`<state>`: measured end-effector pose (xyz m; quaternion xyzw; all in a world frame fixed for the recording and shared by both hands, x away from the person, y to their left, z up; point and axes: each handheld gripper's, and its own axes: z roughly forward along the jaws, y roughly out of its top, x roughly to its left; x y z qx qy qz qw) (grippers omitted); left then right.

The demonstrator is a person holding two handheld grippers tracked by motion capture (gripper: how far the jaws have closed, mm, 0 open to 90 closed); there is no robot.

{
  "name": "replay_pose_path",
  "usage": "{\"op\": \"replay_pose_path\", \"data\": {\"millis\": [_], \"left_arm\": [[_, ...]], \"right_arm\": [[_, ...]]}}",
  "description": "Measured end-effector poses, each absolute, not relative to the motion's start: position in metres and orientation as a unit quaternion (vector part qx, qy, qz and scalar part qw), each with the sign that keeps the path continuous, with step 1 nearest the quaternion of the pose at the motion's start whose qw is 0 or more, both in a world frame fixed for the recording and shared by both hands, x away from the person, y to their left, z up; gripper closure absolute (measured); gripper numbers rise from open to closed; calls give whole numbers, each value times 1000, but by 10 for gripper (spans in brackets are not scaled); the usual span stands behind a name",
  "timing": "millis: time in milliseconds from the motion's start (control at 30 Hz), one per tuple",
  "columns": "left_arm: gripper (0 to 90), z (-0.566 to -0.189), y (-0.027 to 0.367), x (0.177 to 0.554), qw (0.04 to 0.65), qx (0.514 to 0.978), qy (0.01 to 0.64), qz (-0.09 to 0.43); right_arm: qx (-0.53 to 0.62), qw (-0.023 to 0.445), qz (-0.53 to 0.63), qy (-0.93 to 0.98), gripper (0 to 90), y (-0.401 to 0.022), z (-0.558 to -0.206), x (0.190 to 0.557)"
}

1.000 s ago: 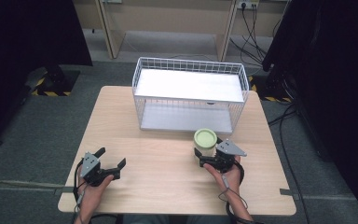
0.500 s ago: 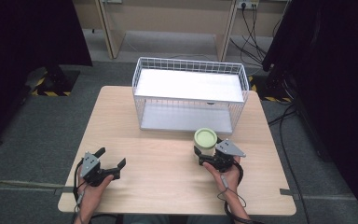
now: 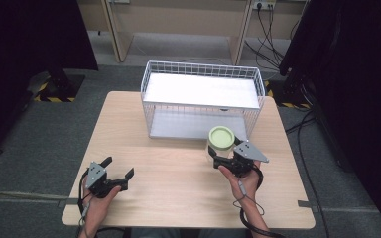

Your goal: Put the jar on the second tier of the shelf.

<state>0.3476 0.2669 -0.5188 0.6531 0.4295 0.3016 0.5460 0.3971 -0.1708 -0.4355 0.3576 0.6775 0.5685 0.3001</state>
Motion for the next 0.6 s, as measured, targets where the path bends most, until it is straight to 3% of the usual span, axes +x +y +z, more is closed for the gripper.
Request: {"op": "replay_pose_path", "data": {"millis": [600], "left_arm": [[6,-519,267,348,545,654,429,302]], "right_arm": [[355,319,591,650,112,-168,-392,411]]}}
